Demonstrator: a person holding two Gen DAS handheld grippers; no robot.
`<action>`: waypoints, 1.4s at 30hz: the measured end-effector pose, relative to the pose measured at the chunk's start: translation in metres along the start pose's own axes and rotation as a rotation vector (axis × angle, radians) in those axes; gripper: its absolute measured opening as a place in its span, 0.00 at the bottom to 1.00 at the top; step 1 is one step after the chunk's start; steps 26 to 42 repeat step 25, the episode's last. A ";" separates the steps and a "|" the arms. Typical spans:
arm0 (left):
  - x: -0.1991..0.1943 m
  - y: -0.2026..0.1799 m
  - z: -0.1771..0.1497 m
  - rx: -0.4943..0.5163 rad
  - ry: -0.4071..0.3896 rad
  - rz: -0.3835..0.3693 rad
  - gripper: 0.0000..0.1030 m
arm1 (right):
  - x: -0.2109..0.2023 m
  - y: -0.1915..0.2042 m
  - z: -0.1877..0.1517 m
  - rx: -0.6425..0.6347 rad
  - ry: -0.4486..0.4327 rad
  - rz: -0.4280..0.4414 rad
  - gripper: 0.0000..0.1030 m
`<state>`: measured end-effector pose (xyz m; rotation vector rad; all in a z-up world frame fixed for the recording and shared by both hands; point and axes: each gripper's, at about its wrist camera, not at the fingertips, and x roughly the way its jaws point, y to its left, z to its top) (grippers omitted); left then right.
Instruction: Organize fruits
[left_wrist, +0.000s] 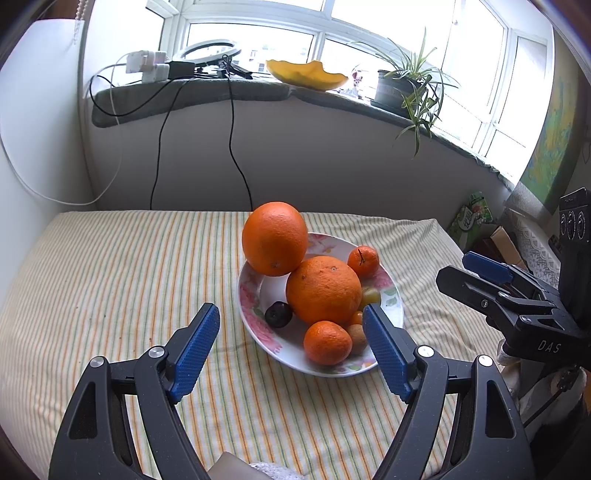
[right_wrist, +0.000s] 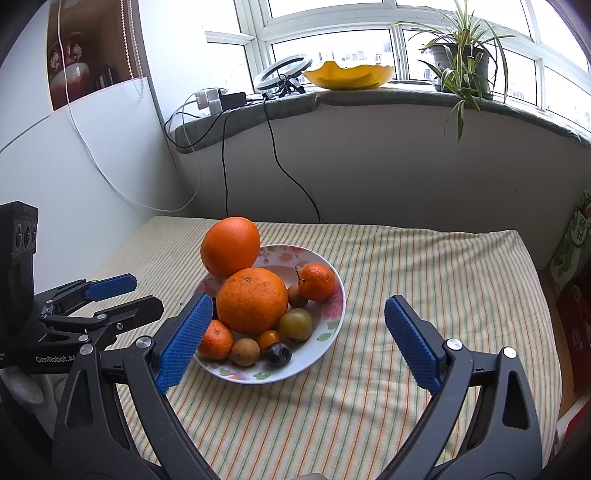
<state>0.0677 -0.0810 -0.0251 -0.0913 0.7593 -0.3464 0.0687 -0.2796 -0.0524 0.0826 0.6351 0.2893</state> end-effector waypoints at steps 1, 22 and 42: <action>0.000 0.000 0.000 0.001 -0.001 0.001 0.77 | 0.000 0.000 0.000 -0.001 0.000 0.000 0.93; -0.001 0.003 -0.001 0.003 -0.019 0.009 0.77 | 0.004 0.001 0.000 -0.017 0.016 0.004 0.93; -0.001 0.005 -0.001 0.000 -0.017 0.012 0.77 | 0.005 0.001 -0.001 -0.021 0.017 0.003 0.93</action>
